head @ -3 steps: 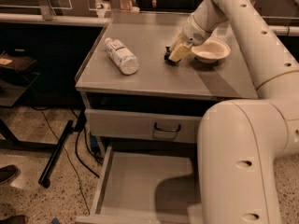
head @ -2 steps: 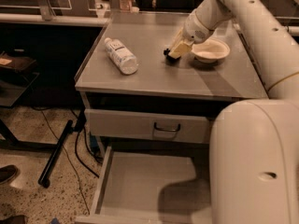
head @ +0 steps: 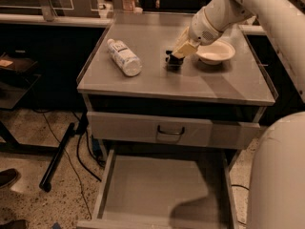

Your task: Place rxbar chocolate into middle drawer

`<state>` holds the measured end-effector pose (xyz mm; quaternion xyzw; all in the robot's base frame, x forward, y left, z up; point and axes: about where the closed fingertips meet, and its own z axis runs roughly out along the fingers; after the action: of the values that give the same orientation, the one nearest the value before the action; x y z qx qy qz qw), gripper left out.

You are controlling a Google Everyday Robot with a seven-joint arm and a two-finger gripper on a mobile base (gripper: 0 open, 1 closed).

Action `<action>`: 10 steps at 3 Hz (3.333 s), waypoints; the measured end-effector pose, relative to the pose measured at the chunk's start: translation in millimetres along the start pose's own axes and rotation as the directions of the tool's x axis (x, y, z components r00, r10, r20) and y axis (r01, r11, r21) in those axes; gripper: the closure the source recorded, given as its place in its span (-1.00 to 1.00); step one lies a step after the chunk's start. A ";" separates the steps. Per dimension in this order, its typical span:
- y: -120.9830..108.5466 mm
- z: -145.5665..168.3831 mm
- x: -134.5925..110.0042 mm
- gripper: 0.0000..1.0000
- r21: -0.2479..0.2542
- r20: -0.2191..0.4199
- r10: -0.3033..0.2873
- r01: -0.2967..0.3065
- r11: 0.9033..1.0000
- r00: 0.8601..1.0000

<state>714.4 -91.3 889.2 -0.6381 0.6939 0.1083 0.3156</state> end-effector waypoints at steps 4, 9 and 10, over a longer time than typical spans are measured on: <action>97.9 -54.6 -44.4 1.00 0.165 0.115 0.009 -0.028 0.986 0.993; 228.6 -76.4 -40.9 1.00 0.135 0.095 0.172 -0.184 0.974 0.980; 232.4 -76.6 -37.7 1.00 0.131 0.096 0.186 -0.198 0.972 0.978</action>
Offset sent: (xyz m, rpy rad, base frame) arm -0.0916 0.0174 0.0449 0.0829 -0.1219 -0.0792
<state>469.2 -65.3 911.9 -0.5393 0.7445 0.1159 0.3761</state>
